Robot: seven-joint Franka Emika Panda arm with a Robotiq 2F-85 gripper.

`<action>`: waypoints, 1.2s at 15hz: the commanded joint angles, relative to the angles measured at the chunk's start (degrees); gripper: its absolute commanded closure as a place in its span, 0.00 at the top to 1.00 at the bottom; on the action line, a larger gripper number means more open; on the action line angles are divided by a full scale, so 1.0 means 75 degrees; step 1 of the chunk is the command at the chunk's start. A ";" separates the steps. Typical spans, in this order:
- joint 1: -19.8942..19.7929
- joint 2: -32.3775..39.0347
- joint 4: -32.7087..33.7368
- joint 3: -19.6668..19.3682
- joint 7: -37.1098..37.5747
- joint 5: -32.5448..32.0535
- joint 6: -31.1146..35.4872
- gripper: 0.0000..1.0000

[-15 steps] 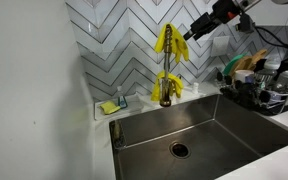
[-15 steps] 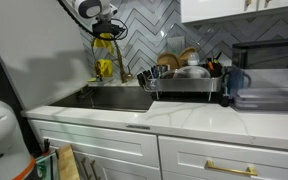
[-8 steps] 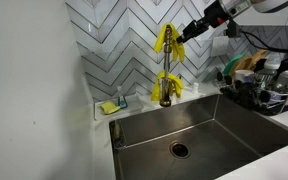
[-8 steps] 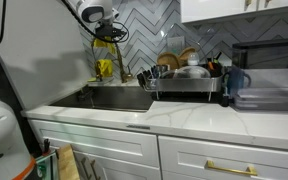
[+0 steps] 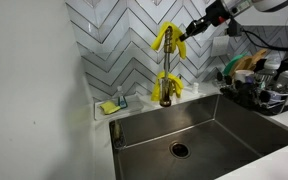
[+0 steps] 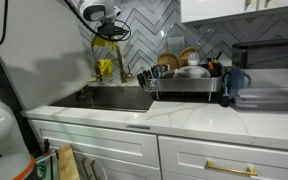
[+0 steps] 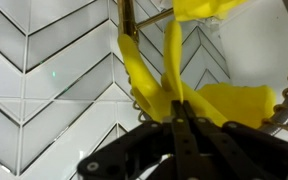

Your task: Hang the gloves under the tap

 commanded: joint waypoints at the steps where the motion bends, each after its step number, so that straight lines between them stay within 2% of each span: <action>1: -0.0268 -0.0403 -0.0058 0.0025 -0.0009 0.0065 -0.0213 0.00; 7: -0.0395 -0.0892 0.0020 -0.0106 -0.0023 0.0144 -0.0212 0.00; 18: -0.0626 -0.1783 -0.0071 -0.0506 0.0325 -0.0256 -0.0128 0.00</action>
